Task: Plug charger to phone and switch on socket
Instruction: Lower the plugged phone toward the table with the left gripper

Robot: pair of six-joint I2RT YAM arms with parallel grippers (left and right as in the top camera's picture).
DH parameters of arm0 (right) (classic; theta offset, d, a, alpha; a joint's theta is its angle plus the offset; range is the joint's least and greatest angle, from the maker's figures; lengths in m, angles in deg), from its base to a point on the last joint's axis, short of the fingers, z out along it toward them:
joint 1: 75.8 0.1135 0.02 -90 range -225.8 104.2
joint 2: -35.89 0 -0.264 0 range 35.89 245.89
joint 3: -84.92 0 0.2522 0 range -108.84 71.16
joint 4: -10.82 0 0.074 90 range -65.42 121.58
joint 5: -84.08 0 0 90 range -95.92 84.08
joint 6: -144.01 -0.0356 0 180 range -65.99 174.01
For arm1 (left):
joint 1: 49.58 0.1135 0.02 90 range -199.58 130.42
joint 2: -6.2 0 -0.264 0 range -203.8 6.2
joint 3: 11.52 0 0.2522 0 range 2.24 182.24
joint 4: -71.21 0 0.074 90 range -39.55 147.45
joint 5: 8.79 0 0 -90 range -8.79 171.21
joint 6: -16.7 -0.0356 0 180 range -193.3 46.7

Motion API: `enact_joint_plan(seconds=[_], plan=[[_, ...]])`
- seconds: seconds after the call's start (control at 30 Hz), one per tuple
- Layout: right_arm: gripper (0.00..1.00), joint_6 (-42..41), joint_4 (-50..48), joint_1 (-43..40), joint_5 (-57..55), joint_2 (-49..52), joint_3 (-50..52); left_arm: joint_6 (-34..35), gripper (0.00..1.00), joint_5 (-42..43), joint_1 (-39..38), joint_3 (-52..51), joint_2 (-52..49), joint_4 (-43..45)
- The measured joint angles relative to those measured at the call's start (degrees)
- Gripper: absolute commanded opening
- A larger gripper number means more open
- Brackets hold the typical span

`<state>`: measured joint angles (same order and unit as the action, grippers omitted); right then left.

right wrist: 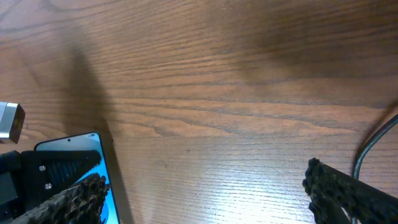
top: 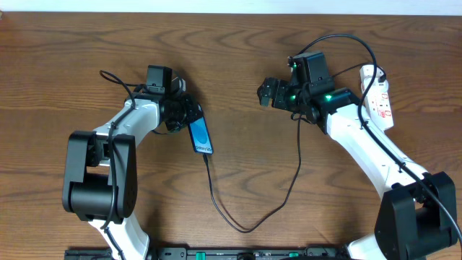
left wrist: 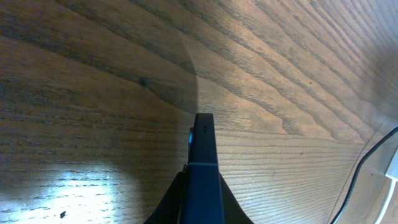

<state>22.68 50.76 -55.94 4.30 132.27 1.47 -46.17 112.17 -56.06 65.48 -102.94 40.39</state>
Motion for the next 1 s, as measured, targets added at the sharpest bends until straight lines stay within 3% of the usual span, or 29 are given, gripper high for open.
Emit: enact_joint_plan(seconds=[1.0], plan=[[0.99, 0.0, 0.2, 0.46, -0.2, 0.0, 0.0, -0.63, 0.07, -2.67, -0.02, -1.9, 0.0, -0.24]])
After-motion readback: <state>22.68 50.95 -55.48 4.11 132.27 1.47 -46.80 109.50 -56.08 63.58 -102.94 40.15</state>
